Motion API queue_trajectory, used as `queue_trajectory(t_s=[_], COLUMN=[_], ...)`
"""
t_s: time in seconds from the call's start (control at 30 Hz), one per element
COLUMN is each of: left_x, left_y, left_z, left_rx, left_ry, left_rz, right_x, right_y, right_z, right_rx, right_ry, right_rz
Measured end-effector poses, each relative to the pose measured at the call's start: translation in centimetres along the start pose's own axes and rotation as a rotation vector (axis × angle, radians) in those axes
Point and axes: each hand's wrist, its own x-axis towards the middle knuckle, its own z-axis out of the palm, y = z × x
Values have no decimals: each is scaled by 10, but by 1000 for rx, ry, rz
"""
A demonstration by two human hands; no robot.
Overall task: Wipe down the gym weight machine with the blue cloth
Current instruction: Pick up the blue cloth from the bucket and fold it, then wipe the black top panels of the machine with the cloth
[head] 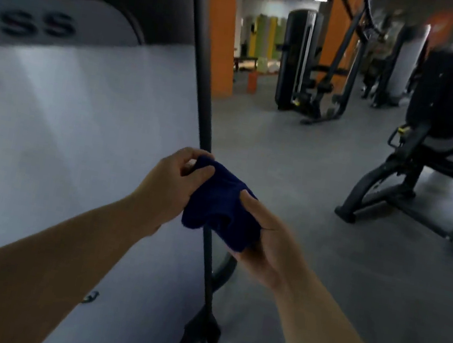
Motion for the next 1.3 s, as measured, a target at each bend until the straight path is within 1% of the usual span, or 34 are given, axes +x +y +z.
queue_trajectory(t_s=[0.1, 0.23, 0.3, 0.37, 0.43, 0.5, 0.57, 0.63, 0.7, 0.77, 0.87, 0.93, 0.97, 1.0, 1.07, 1.17, 1.23, 1.3], left_x=[1, -3, -10, -22, -37, -51, -63, -71, -79, -85, -91, -94, -95, -97, -100, -100, -98, -95], left_y=[60, 122, 143, 156, 164, 166, 165, 160, 154, 148, 142, 143, 144, 145, 143, 133, 126, 120], left_z=[-45, -102, -129, -156, -183, -212, -252, -299, -346, -394, -466, -511, -532, -551, -582, -614, -628, -639], left_rx=[175, 377, 379, 309, 271, 298, 366, 452, 558, 656, 791, 866, 878, 871, 837, 845, 837, 843], left_ry=[95, 253, 363, 481, 591, 657, 732, 798, 827, 842, 867, 896, 912, 921, 906, 819, 734, 647], left_rz=[107, 155, 152, 161, 169, 177, 201, 237, 272, 318, 411, 451, 451, 443, 415, 381, 354, 325], right_x=[16, 40, 49, 56, 63, 69, 79, 93, 108, 124, 146, 165, 176, 188, 209, 239, 251, 255], right_y=[-30, -74, -89, -93, -90, -83, -71, -55, -35, -17, 11, 28, 37, 47, 69, 111, 129, 126], right_z=[58, 123, 152, 183, 216, 251, 290, 329, 367, 408, 469, 508, 525, 540, 564, 573, 564, 556], right_rx=[-8, -182, -242, -256, -203, -156, -145, -183, -233, -293, -500, -735, -877, -1016, -1257, -1609, -1859, -2056], right_ry=[-127, -226, -213, -209, -212, -214, -217, -212, -180, -127, -11, 103, 164, 213, 272, 256, 166, 12], right_rz=[43, 70, 55, 49, 38, 8, -59, -167, -338, -579, -1029, -1350, -1468, -1534, -1527, -1420, -1475, -1558])
